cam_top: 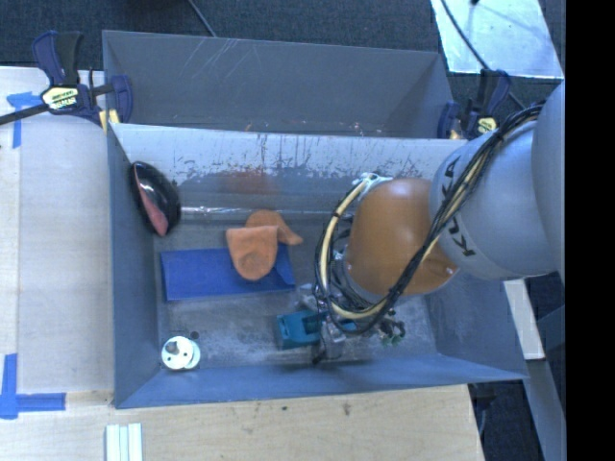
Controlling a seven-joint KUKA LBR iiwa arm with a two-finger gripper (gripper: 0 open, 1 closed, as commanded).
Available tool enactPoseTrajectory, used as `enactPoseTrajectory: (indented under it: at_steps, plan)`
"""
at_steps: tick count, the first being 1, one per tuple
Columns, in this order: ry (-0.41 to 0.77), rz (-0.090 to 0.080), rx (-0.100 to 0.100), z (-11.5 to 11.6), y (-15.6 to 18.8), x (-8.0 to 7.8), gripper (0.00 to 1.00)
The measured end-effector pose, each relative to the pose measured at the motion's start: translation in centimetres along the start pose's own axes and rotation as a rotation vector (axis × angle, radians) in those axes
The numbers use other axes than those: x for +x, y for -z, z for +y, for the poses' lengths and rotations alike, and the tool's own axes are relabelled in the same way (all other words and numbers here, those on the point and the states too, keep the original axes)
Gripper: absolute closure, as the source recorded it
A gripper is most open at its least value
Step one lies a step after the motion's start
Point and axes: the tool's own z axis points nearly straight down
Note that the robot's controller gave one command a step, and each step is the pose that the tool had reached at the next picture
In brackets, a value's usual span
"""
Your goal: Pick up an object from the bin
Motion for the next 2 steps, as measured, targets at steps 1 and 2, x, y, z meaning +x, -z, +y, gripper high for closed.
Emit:
enactPoseTrajectory:
  at_steps: [1, 2]
  plan:
    - [0.000, 0.000, 0.000, 0.0, 0.0, 0.0, 1.00]
    - [0.008, 0.001, 0.001, 0.7, 1.1, -0.8, 1.00]
